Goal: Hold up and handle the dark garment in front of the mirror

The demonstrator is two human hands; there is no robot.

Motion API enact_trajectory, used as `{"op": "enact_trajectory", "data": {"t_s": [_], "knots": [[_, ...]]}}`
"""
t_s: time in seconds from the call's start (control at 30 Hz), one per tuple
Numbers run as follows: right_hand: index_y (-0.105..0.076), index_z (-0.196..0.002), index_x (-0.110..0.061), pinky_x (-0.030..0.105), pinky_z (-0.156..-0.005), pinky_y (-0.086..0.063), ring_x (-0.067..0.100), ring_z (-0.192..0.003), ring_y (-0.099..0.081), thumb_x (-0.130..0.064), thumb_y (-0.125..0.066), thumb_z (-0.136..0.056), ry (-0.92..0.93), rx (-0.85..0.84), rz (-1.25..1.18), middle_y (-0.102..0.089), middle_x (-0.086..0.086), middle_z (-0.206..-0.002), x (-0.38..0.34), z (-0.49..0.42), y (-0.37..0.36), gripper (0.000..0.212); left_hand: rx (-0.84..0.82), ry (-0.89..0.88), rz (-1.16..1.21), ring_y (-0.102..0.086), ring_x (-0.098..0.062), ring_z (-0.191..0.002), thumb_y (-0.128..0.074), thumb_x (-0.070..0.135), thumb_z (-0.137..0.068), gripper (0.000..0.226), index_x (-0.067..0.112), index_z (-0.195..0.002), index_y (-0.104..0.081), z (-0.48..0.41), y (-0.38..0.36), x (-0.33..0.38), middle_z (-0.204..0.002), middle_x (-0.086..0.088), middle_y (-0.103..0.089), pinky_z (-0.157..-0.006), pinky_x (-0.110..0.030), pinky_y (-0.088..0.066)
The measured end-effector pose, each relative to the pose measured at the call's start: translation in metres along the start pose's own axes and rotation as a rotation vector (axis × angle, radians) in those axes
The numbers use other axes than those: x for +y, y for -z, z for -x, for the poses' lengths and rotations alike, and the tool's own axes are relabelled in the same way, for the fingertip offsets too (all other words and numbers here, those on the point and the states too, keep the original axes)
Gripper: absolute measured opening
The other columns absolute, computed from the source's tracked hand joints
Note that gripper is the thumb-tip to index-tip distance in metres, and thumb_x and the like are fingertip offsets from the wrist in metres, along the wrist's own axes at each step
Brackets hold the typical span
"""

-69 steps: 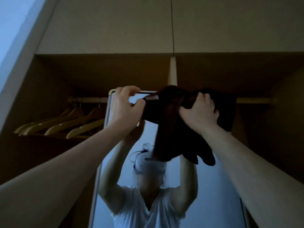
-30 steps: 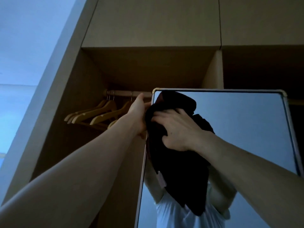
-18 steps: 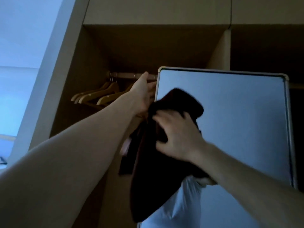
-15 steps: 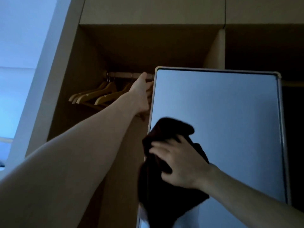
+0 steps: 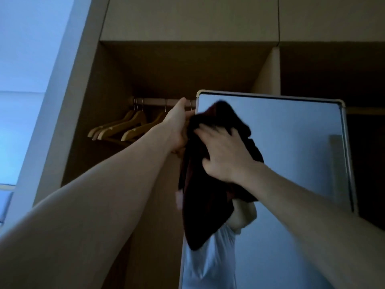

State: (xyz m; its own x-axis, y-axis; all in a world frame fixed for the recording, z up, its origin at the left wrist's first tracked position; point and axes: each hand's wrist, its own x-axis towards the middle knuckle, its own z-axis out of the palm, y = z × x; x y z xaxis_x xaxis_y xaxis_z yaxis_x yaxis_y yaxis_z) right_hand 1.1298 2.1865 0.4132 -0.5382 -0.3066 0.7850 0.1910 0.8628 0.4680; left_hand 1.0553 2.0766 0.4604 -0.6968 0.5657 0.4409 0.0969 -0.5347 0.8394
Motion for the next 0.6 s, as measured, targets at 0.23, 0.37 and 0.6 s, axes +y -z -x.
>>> {"op": "enact_trajectory", "data": {"t_s": [0.23,0.37,0.6], "knots": [[-0.022,-0.147,-0.023,0.049,-0.11,-0.018,0.021,-0.141,-0.019,-0.023,-0.054,-0.087,-0.126,-0.069,-0.087,-0.021,-0.004,-0.154,0.026,-0.048,0.023,0.069,0.085,-0.077,-0.094,-0.061,-0.024,-0.093,-0.044,0.042,-0.098,0.034,0.013,-0.101,-0.062,-0.003,-0.008,-0.006,-0.107,-0.01,-0.064,-0.072,-0.036,-0.05],[-0.018,-0.149,-0.023,0.052,-0.11,-0.017,0.02,-0.143,-0.015,-0.031,-0.051,-0.089,-0.172,-0.063,-0.082,-0.017,-0.004,-0.157,0.039,-0.049,0.026,0.069,0.128,-0.076,-0.202,-0.066,-0.026,-0.09,-0.052,0.031,-0.097,0.027,0.008,-0.105,-0.063,0.0,-0.013,-0.007,-0.099,-0.011,-0.067,-0.078,-0.038,-0.056],[-0.049,-0.129,-0.024,0.048,-0.098,-0.037,0.032,-0.122,-0.036,-0.029,-0.06,-0.082,-0.466,0.037,-0.2,-0.038,0.005,-0.135,0.084,-0.001,0.032,0.048,0.184,-0.067,-0.247,-0.054,-0.015,-0.068,-0.051,0.029,-0.097,0.023,0.009,-0.11,-0.05,0.006,-0.018,-0.012,-0.081,-0.005,-0.053,-0.085,-0.033,-0.044]]}}
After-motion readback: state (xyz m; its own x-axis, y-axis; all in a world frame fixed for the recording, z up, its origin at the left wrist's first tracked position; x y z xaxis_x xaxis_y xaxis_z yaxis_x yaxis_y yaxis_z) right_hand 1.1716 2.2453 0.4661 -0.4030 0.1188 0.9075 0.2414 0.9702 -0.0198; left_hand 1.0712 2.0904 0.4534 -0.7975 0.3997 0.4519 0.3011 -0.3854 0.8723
